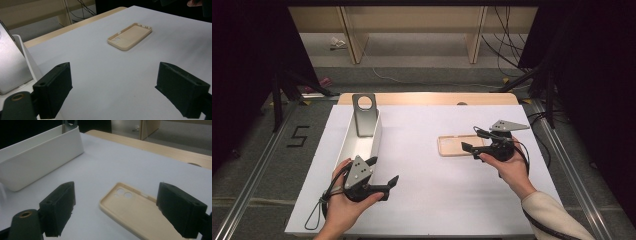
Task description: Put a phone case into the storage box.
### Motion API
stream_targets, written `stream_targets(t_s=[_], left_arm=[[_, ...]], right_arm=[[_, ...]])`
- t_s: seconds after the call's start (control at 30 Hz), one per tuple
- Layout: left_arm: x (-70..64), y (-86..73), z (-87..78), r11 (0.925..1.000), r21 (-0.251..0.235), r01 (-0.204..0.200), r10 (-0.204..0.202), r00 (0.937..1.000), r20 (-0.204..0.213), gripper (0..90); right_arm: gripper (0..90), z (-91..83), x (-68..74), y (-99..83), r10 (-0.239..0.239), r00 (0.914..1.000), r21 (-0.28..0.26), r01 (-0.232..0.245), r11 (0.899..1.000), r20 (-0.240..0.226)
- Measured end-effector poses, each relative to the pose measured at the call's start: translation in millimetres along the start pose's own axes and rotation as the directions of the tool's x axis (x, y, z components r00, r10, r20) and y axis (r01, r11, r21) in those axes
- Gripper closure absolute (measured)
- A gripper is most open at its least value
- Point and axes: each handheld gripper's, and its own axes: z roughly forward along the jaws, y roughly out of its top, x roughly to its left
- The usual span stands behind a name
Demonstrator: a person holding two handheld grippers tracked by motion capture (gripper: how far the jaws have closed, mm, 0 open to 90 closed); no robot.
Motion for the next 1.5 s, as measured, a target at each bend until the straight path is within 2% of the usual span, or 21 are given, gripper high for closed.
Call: stream_targets(t_s=[0.77, 1.0, 1.1, 1.2, 1.37, 1.5], left_arm=[[1.2, -1.7, 1.7, 1.0, 0.004, -0.007, 0.007, 1.0, 0.001, 12.2], [-0.4, -2.7, 3.5, 1.0, 0.009, 0.0, 0.0, 1.0, 0.009, 12.7], [0.7, -2.9, 4.3, 0.9998, 0.006, 0.019, -0.019, 0.9997, 0.013, 13.5], [1.3, -4.0, 5.2, 0.9996, 0.015, 0.024, -0.024, 0.9997, 0.01, 14.0], [0.8, -4.7, 7.3, 0.9995, 0.019, 0.025, -0.025, 0.9996, 0.011, 14.5], [1.1, -5.7, 8.1, 0.9994, 0.027, 0.022, -0.022, 0.9997, 0.009, 14.6]], right_arm=[[16.5, 0.1, -2.3, 2.4, 0.006, 1.0, -0.01, -0.006, 1.0, 0.005], [18.6, 0.1, -6.9, 3.3, 0.023, 0.9996, -0.005, -0.023, 1.0, 0.018], [28.8, 1.3, -11.1, 3.8, 0.015, 0.9993, 0.007, -0.015, 1.0, 0.033], [47.2, 2.3, -15.9, 3.9, 0.022, 0.9985, 0.03, -0.024, 0.999, 0.049], [80.8, 5.2, -26.1, 7.9, 0.01, 0.9941, 0.099, -0.021, 0.995, 0.108], [90.0, 15.5, -38.2, 13.3, 0.001, 0.9878, 0.173, -0.028, 0.985, 0.156]])
